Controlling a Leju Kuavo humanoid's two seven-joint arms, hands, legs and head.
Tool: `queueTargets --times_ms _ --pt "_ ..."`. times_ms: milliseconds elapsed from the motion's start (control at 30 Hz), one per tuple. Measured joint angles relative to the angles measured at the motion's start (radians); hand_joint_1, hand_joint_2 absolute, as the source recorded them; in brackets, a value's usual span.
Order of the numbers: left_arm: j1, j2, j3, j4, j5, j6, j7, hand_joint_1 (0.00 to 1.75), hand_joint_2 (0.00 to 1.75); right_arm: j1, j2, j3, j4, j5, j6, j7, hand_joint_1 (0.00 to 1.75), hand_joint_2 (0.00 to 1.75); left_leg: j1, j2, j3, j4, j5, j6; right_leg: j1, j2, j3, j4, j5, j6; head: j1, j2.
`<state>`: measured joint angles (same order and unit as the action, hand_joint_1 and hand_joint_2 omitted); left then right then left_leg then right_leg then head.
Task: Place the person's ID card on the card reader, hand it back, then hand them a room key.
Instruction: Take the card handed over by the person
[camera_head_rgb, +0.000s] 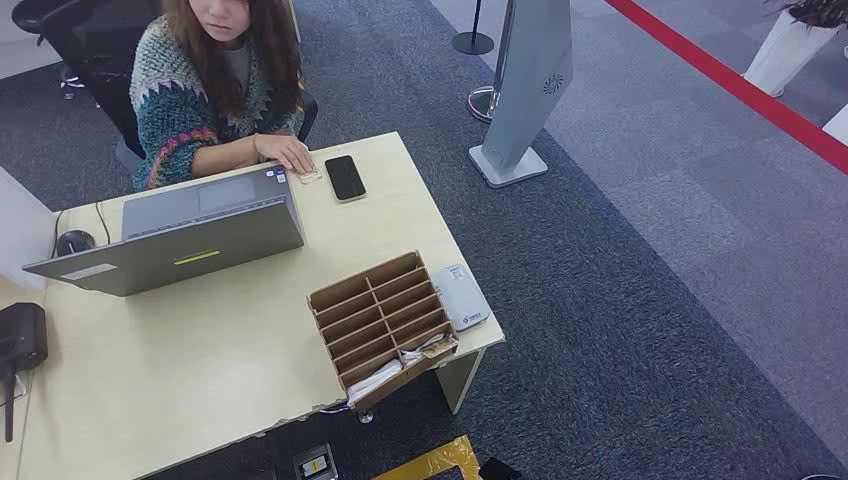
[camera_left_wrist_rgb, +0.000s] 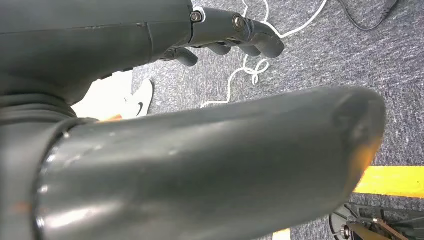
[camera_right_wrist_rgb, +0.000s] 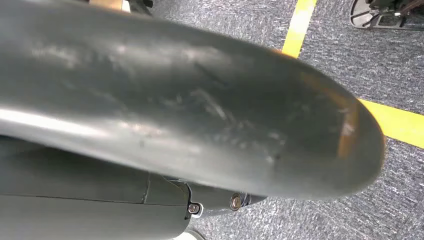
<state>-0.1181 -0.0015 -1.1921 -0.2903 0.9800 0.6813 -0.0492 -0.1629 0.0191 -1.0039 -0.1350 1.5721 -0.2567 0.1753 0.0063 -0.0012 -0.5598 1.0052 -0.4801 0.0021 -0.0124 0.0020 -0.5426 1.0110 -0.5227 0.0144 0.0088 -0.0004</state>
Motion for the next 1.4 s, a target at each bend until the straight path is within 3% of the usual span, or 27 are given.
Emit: queueTargets --times_ms 333,467,567,700,833,933,1100,1267,1333,1400 --pt "0.000 0.000 0.000 0.000 0.004 0.000 0.000 0.00 0.00 -0.002 0.000 -0.003 0.000 -0.045 -0.028 0.002 0.00 0.00 0.000 0.000 0.000 0.000 0.000 0.000 0.000 0.000 0.000 0.000 0.000 0.000 0.000 0.000" --pt "0.000 0.000 0.000 0.000 0.005 -0.001 -0.003 0.00 0.00 -0.007 -0.002 -0.042 0.000 -0.156 -0.074 -0.024 0.00 1.75 0.000 0.000 0.000 0.000 0.000 0.000 0.000 0.000 0.000 0.000 0.000 0.000 0.000 0.000" --pt "0.000 0.001 0.000 0.000 0.005 -0.001 -0.010 0.00 0.00 -0.015 -0.011 -0.087 0.000 -0.264 -0.104 -0.068 0.00 1.75 0.000 0.000 0.000 0.000 0.000 0.000 0.000 0.000 0.000 0.000 0.000 0.000 0.000 0.000" --pt "0.000 0.002 0.000 0.000 0.004 -0.003 -0.025 0.00 0.00 -0.039 -0.041 -0.204 0.000 -0.538 -0.147 -0.217 0.00 1.75 -0.001 0.000 0.000 0.000 0.000 0.000 0.000 0.000 0.000 0.000 0.000 0.000 0.000 0.000" --pt "0.000 0.004 0.000 0.000 0.011 -0.002 -0.047 0.00 0.00 -0.085 -0.096 -0.315 -0.002 -0.815 -0.148 -0.378 0.00 1.75 -0.001 0.000 0.000 0.000 0.000 0.000 -0.001 0.000 0.000 0.000 0.000 0.000 0.000 0.000" --pt "0.000 0.006 0.000 0.000 0.022 0.000 -0.059 0.00 0.00 -0.148 -0.147 -0.366 -0.012 -0.927 -0.122 -0.459 0.00 1.75 -0.002 0.001 0.000 0.000 0.000 0.001 -0.002 0.001 0.000 0.000 0.001 0.001 0.000 0.000" --pt "0.000 0.006 0.000 0.002 0.033 0.000 -0.075 0.00 0.00 -0.291 -0.247 -0.429 -0.032 -1.018 -0.080 -0.499 0.00 1.75 -0.003 0.002 0.001 0.001 0.002 0.002 -0.003 0.002 0.000 0.000 0.002 0.001 0.000 0.000" --pt "0.000 0.006 0.000 0.002 0.044 0.005 -0.085 0.00 0.00 -0.381 -0.302 -0.456 -0.059 -1.091 -0.042 -0.533 0.00 1.75 -0.003 0.001 0.000 0.001 0.001 0.002 -0.003 0.002 0.000 0.000 0.002 0.001 0.000 0.000" --pt "-0.001 0.006 0.000 0.002 0.051 0.010 -0.089 0.00 0.00 -0.404 -0.303 -0.442 -0.105 -1.186 -0.043 -0.481 0.00 1.75 -0.002 0.001 0.000 0.001 0.001 0.002 -0.002 0.001 0.000 0.000 0.001 0.001 0.000 0.000" --pt "-0.003 0.005 0.000 0.002 0.055 0.013 -0.090 0.00 0.00 -0.393 -0.289 -0.384 -0.210 -1.369 -0.105 -0.367 0.00 1.75 -0.002 -0.003 0.001 0.001 0.001 0.002 -0.002 -0.003 0.001 0.000 0.000 0.002 0.000 0.000"
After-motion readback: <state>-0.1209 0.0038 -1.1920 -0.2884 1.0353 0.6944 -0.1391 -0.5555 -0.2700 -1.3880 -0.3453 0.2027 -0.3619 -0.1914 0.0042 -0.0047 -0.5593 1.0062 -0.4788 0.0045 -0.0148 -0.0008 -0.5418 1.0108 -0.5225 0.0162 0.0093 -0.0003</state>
